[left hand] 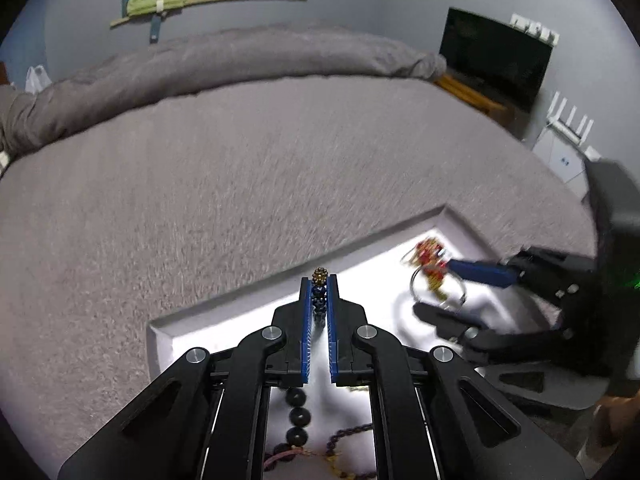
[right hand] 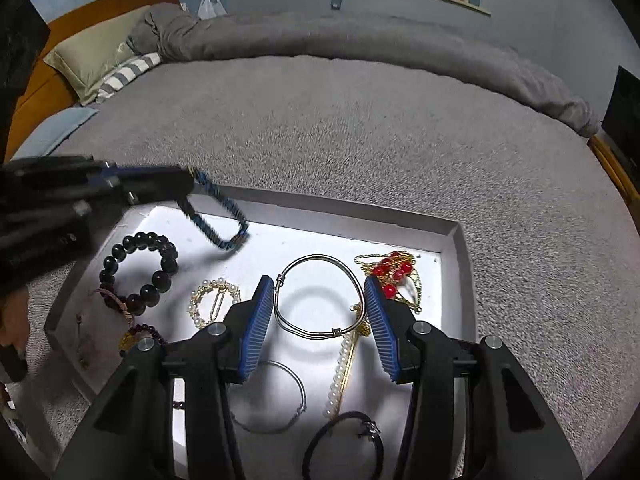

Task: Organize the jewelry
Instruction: 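Lower both items into the tray and open both tools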

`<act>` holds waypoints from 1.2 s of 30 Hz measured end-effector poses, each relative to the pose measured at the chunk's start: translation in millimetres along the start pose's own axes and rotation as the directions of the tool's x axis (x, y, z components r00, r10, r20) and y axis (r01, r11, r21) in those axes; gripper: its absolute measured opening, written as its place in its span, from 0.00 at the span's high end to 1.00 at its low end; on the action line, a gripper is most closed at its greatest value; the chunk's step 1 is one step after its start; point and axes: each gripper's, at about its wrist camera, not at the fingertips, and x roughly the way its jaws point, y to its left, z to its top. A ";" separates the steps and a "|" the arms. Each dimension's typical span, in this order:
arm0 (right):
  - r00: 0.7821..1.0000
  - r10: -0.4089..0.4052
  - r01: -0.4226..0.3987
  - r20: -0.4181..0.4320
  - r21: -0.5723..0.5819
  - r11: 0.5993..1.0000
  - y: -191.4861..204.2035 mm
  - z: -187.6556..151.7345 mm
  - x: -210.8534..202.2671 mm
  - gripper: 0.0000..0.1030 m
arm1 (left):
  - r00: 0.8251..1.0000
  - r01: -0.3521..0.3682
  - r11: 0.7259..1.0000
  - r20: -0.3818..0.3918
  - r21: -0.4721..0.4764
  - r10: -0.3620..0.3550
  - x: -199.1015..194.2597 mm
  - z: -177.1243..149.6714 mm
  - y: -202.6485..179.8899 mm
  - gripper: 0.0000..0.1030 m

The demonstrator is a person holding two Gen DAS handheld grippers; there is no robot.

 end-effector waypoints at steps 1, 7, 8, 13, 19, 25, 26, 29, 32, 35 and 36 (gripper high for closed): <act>1.000 -0.003 0.003 -0.006 -0.006 1.000 1.4 0.9 2.0 0.55 | 1.000 -0.004 1.000 -0.014 -0.004 0.004 4.3 -3.8 2.2 0.93; 0.999 -0.009 0.008 -0.032 -0.026 1.000 6.1 5.2 13.4 0.55 | 0.998 0.008 0.999 -0.057 -0.038 -0.010 17.0 -15.4 14.7 0.93; 0.999 -0.013 0.012 -0.042 -0.033 0.999 7.7 5.7 16.2 0.55 | 0.998 0.008 0.999 -0.066 -0.037 -0.010 19.9 -15.2 15.3 0.93; 0.998 -0.004 0.002 -0.067 -0.029 1.000 10.3 11.0 18.6 0.55 | 0.997 -0.019 1.000 -0.080 -0.019 0.017 25.6 -15.9 12.5 0.93; 0.994 -0.005 0.003 -0.109 -0.023 1.000 15.7 16.1 30.1 0.55 | 0.995 -0.053 0.999 -0.091 -0.012 0.052 27.5 -18.3 16.9 0.93; 0.991 0.001 0.000 -0.131 0.009 1.000 10.0 12.2 35.1 0.54 | 0.993 -0.079 0.997 -0.093 -0.011 0.077 25.1 -20.1 22.2 0.93; 0.991 0.003 -0.001 -0.133 0.010 1.000 9.8 11.8 35.5 0.54 | 0.993 -0.079 0.997 -0.093 -0.011 0.078 25.3 -19.9 22.7 0.93; 0.989 0.013 -0.012 -0.145 0.010 1.000 8.8 10.3 36.7 0.54 | 0.992 -0.083 0.996 -0.091 -0.011 0.082 26.3 -20.0 22.4 0.93; 0.988 0.031 -0.028 -0.150 0.027 0.999 6.9 12.9 38.5 0.54 | 0.992 -0.082 0.997 -0.095 -0.008 0.081 28.8 -18.9 20.2 0.93; 0.989 0.066 -0.057 -0.135 0.069 0.996 0.1 12.0 35.8 0.54 | 0.992 -0.085 0.996 -0.095 0.004 0.085 31.9 -17.0 19.3 0.93; 0.989 0.069 -0.059 -0.131 0.078 0.995 -2.1 11.4 34.9 0.54 | 0.992 -0.084 0.996 -0.096 0.004 0.084 32.3 -16.9 19.5 0.93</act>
